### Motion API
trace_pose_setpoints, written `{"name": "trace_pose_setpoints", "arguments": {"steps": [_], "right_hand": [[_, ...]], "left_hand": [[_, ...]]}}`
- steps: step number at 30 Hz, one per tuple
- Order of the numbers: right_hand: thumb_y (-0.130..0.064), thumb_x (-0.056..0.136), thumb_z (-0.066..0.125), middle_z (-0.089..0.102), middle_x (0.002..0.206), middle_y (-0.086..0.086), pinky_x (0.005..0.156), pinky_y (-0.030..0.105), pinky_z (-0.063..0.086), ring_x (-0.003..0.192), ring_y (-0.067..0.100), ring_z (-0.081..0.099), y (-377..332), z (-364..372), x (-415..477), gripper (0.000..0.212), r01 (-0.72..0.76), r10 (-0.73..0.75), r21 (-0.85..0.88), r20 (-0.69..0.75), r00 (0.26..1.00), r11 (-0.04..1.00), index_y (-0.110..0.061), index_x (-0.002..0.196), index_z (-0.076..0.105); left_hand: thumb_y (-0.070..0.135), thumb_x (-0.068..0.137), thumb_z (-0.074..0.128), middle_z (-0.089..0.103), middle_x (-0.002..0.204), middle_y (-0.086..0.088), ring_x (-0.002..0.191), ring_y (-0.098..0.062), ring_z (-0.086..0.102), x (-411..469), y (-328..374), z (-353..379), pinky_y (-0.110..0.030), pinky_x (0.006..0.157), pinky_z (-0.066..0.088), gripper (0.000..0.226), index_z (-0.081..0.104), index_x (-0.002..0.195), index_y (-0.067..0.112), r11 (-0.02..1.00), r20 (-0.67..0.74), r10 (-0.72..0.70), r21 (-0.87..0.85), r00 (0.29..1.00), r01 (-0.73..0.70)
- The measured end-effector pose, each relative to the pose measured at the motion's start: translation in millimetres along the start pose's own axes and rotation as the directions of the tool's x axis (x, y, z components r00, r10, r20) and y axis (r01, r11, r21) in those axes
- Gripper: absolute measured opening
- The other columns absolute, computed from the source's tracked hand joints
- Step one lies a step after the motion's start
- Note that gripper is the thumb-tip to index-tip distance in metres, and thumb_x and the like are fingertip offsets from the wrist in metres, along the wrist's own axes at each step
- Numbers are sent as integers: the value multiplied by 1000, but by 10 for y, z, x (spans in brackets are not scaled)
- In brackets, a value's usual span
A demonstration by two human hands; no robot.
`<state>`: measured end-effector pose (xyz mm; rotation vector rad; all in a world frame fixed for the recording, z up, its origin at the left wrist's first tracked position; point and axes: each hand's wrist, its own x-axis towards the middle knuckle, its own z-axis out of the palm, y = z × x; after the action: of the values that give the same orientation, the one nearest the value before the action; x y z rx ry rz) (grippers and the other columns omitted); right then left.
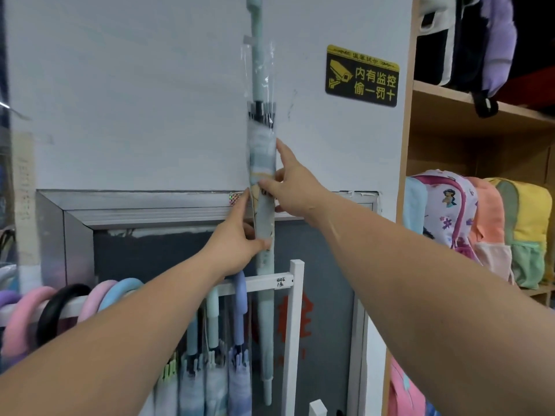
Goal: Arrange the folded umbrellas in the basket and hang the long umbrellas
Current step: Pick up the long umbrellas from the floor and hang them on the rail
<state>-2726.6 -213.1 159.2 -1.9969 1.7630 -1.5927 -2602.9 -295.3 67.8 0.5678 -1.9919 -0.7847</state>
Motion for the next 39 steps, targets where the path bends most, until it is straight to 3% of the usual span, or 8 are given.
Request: {"name": "trace_pose_setpoints", "arguments": {"steps": [8, 14, 19, 24, 28, 32, 35, 39], "right_hand": [[-20, 91, 69, 71, 99, 13, 84, 53, 57, 81, 28, 67, 520, 161, -244, 64, -9, 4, 58, 89, 996, 998, -39, 142, 35], [-10, 94, 65, 71, 92, 7, 67, 26, 50, 74, 9, 64, 789, 273, -397, 63, -28, 6, 127, 170, 985, 992, -34, 144, 34], [-18, 98, 58, 67, 83, 0, 67, 24, 45, 65, 5, 58, 779, 229, -427, 40, -29, 28, -1, 158, 987, 1000, -31, 133, 43], [-26, 97, 60, 56, 84, -1, 78, 37, 54, 73, 13, 54, 735, 157, -286, 49, -49, 50, 70, -7, 999, 996, -39, 140, 42], [-14, 94, 64, 66, 91, 1, 75, 39, 54, 78, 15, 60, 835, 203, -330, 43, -86, 85, 70, 23, 996, 994, -29, 132, 51], [-11, 89, 69, 73, 105, 7, 84, 42, 58, 94, 26, 70, 1000, 329, -474, 36, -120, 118, 36, 56, 991, 992, -27, 119, 61], [-19, 86, 71, 73, 99, 12, 82, 52, 57, 82, 29, 69, 1091, 395, -542, 36, -148, 146, 21, 90, 985, 989, -31, 119, 62], [-11, 88, 70, 76, 92, 11, 86, 47, 55, 77, 20, 68, 1111, 384, -594, 29, -138, 136, 4, 155, 978, 990, -24, 113, 65]], "left_hand": [[34, 94, 65, 74, 95, 6, 90, -12, 68, 43, 61, -109, -31, 84, 52, 64, 31, 145, 52, 1000, -98, 21, -9, 995, -22], [19, 102, 56, 74, 106, 10, 91, 4, 69, 114, 159, -112, -18, 79, 47, 65, 24, 154, 41, 989, -71, 63, -126, 995, -72], [13, 95, 63, 75, 106, -4, 102, -22, 71, 145, 26, -53, -50, 95, 55, 72, 30, 146, 51, 989, -64, 6, -147, 998, -15], [8, 94, 64, 70, 102, -27, 82, -32, 64, 30, 18, 28, -47, 81, 56, 64, 40, 138, 47, 990, 14, -81, -115, 997, 82], [13, 95, 62, 75, 92, -17, 91, -36, 72, 9, 27, 38, -55, 89, 57, 33, 58, 120, 35, 992, 45, -128, -12, 991, 128], [28, 99, 52, 74, 102, -8, 86, -24, 71, 96, 118, -62, -43, 89, 57, 15, 61, 98, 40, 998, -144, -58, -4, 988, 58], [44, 98, 50, 70, 114, 2, 97, -20, 71, 136, 281, -184, -43, 96, 54, 19, 57, 114, 50, 995, -197, 19, -88, 980, -37], [50, 97, 57, 66, 124, 3, 114, -21, 65, 108, 477, -273, -37, 104, 48, 41, 46, 136, 50, 982, 9, 54, -182, 999, -51]]}}
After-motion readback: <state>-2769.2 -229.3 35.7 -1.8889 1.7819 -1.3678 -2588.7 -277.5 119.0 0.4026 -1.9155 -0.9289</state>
